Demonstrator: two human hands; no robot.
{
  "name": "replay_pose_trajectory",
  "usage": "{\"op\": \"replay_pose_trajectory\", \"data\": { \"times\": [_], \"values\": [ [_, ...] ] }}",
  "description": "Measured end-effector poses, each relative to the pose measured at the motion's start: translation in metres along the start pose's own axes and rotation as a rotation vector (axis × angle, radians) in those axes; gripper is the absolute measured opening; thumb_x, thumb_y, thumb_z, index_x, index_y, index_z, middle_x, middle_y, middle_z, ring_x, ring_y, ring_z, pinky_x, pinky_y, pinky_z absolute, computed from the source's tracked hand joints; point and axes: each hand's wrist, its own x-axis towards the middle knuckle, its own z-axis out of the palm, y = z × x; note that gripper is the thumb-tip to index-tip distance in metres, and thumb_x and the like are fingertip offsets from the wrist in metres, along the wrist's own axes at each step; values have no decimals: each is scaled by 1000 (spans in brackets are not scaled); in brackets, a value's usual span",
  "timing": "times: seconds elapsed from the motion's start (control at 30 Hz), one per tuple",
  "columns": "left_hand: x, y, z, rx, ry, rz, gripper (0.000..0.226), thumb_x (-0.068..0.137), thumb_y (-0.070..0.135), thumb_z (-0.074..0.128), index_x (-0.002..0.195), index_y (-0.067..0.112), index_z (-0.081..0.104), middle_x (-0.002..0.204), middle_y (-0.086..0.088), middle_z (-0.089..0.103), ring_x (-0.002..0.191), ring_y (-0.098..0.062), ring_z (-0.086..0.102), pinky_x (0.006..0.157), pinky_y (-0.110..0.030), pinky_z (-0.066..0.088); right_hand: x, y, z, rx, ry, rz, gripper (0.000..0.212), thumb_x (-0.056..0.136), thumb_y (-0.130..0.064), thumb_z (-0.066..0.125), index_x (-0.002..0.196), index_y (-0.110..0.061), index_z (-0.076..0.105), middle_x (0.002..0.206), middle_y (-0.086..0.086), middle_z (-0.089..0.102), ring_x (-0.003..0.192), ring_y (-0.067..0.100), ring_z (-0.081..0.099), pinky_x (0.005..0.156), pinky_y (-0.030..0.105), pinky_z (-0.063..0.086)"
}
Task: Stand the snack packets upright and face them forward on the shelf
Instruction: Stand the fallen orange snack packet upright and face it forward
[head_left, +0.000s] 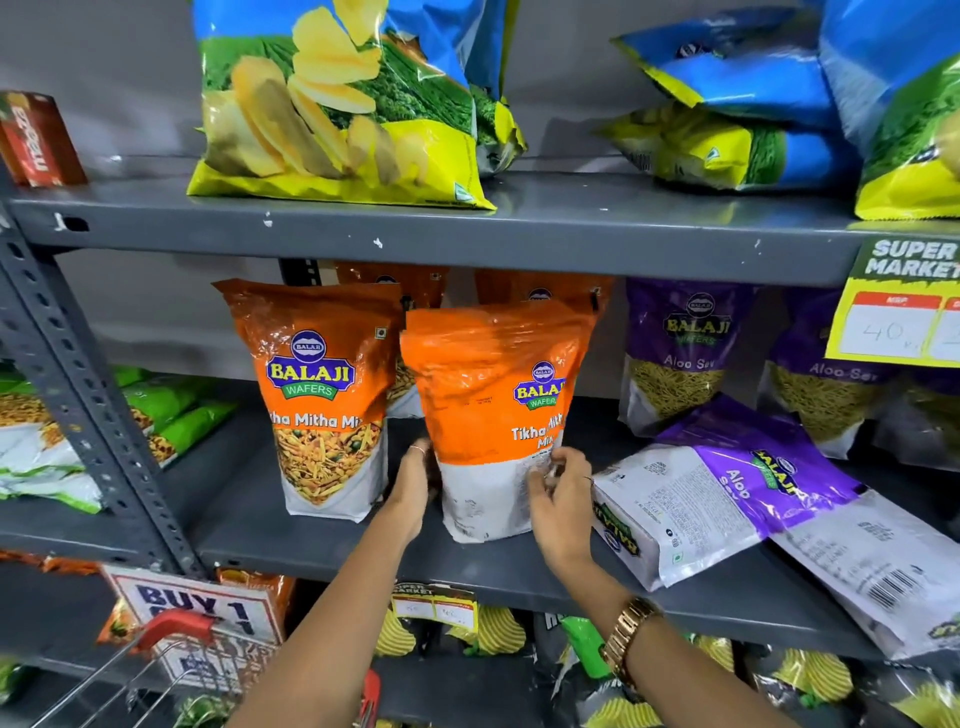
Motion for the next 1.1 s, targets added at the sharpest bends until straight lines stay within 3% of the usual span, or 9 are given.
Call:
{"op": "replay_pose_trajectory", "data": {
  "times": [0.13, 0.23, 0.3, 0.4, 0.53, 0.67, 0.83, 1.0, 1.1],
  "values": [
    [-12, -5, -9, 95, 58, 70, 30, 93, 25, 39, 89, 13, 66, 116, -17, 64, 112, -32, 54, 106, -50, 36, 17, -1, 10, 90, -132, 83, 30, 94, -12, 42, 123, -12, 47, 124, 15, 57, 110, 30, 55, 93, 39, 44],
    [-10, -3, -12, 238, 48, 126, 28, 89, 16, 48, 64, 14, 61, 76, 0, 73, 97, -18, 61, 102, -45, 36, 26, -1, 13, 106, -155, 157, 29, 95, -12, 40, 120, -6, 54, 119, 19, 62, 111, 33, 55, 94, 37, 43],
    [-8, -2, -9, 267, 48, 183, 26, 88, 12, 51, 63, 17, 56, 53, 11, 67, 73, 1, 63, 89, -38, 40, 23, 1, 11, 95, -11, 155, 26, 93, -11, 45, 115, -3, 57, 113, 20, 64, 104, 33, 58, 86, 31, 42],
    [-3, 8, 1, 179, 62, 152, 20, 90, 23, 51, 70, 23, 56, 87, -4, 66, 99, -22, 61, 100, -49, 41, -4, 1, 7, 215, 197, 72, 15, 92, -13, 47, 104, -10, 55, 103, 16, 63, 94, 27, 57, 76, 22, 37],
    [18, 14, 12, 56, -20, -39, 35, 90, 40, 43, 117, 21, 56, 131, -11, 54, 123, -28, 49, 109, -44, 34, -58, 6, 10, 232, 86, -83, 15, 87, -34, 44, 101, -29, 44, 97, -2, 53, 93, 22, 53, 81, 33, 43],
    [20, 9, 23, 97, -148, -56, 37, 92, 44, 35, 91, 24, 66, 103, -7, 68, 91, -17, 63, 74, -27, 46, -80, 8, 15, 131, -15, -213, 36, 87, -41, 42, 118, -24, 40, 117, -12, 45, 111, 5, 43, 94, 23, 36],
    [15, 1, 19, 206, -33, 101, 48, 94, 40, 34, 129, 10, 45, 127, -19, 58, 117, -33, 53, 106, -44, 39, -69, 3, 17, 201, -33, -82, 52, 87, -49, 40, 129, -19, 39, 124, -3, 49, 116, 5, 45, 97, 24, 37],
    [-5, -8, 10, 311, 113, 182, 61, 91, 49, 36, 144, 20, 22, 146, -14, 40, 132, -32, 38, 105, -42, 32, -25, 3, 15, 356, -93, 101, 12, 95, -38, 36, 104, -41, 43, 104, -9, 57, 90, -11, 53, 70, 5, 39],
    [-16, -16, 7, 334, 134, 235, 62, 91, 47, 38, 144, 19, 24, 150, -11, 34, 138, -29, 31, 113, -44, 27, -2, 5, 10, 443, -187, 169, 17, 93, -46, 38, 96, -31, 46, 99, -6, 59, 92, 10, 57, 84, 25, 47]
  ]
}}
